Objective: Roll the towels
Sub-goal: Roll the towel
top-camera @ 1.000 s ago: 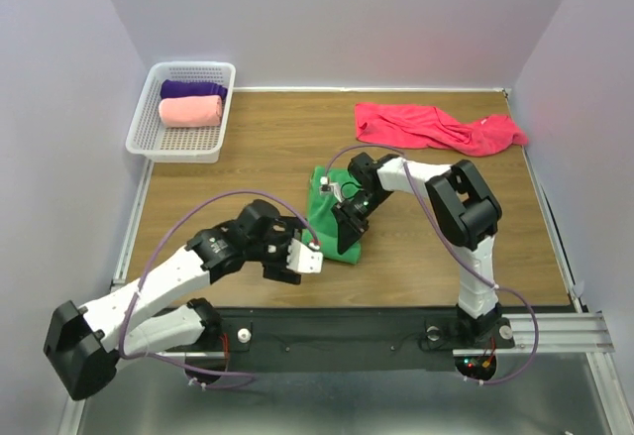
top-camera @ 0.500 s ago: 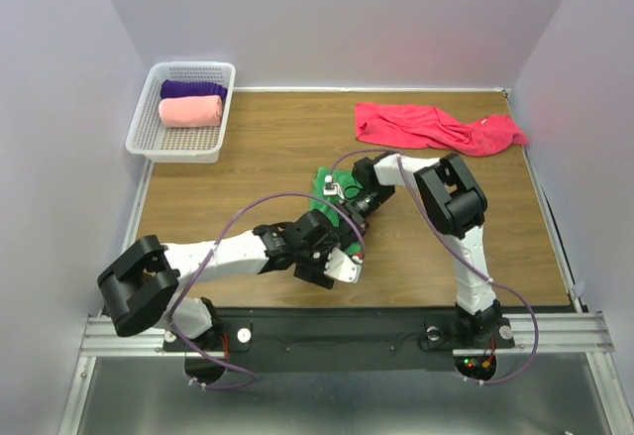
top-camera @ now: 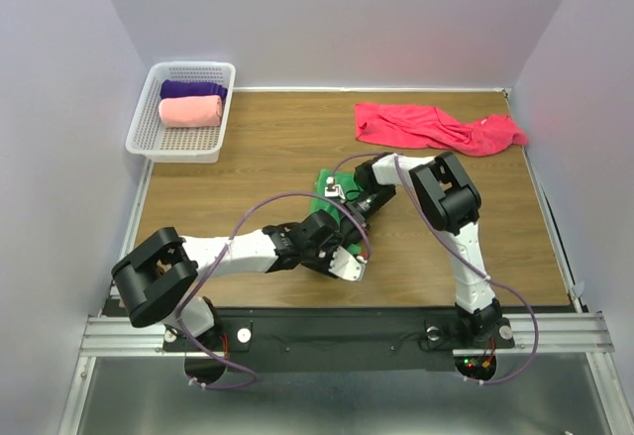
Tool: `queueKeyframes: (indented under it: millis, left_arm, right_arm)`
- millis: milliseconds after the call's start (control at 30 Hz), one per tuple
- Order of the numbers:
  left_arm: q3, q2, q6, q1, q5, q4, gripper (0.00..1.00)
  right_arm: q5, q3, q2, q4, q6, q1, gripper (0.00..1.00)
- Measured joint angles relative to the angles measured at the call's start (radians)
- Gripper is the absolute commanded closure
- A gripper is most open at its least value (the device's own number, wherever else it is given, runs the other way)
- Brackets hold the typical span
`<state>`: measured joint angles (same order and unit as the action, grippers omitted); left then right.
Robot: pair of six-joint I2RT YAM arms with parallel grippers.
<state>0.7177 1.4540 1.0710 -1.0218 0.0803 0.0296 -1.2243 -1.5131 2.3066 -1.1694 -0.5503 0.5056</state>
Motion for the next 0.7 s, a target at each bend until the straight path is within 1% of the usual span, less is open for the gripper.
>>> queueKeyframes:
  millis: [33, 67, 100, 200, 267, 400, 533, 633, 700]
  left_arm:
    - [0.0, 0.007, -0.002, 0.0, 0.006, 0.011, 0.47]
    - [0.0, 0.011, -0.003, 0.0, 0.011, 0.02, 0.48]
    - [0.002, 0.013, -0.007, 0.001, 0.016, 0.029, 0.53]
    - [0.016, 0.015, -0.016, 0.011, 0.043, 0.064, 0.63]
    - [0.041, 0.019, -0.024, 0.027, 0.074, 0.11, 0.69]
    - [0.102, 0.044, -0.04, 0.083, 0.162, 0.205, 0.7]
    - [0.175, 0.088, -0.051, 0.161, 0.259, 0.299, 0.7]
    - [0.276, 0.17, -0.06, 0.231, 0.352, 0.396, 0.68]
    - [0.347, 0.228, -0.061, 0.266, 0.402, 0.452, 0.67]
  right_arm:
    - [0.0, -0.003, 0.0, -0.002, 0.0, -0.003, 0.53]
    - [0.002, -0.009, 0.0, -0.004, 0.0, -0.008, 0.5]
    - [0.003, -0.012, 0.0, -0.005, 0.001, -0.012, 0.47]
    - [0.013, -0.03, 0.0, -0.01, 0.006, -0.03, 0.38]
    - [0.026, -0.048, 0.0, -0.011, 0.015, -0.045, 0.34]
    - [0.068, -0.073, -0.014, 0.002, 0.059, -0.084, 0.3]
    - [0.138, -0.076, -0.115, 0.081, 0.156, -0.161, 0.28]
    - [0.188, -0.074, -0.245, 0.167, 0.222, -0.227, 0.26]
    - [0.226, -0.058, -0.335, 0.229, 0.246, -0.259, 0.2]
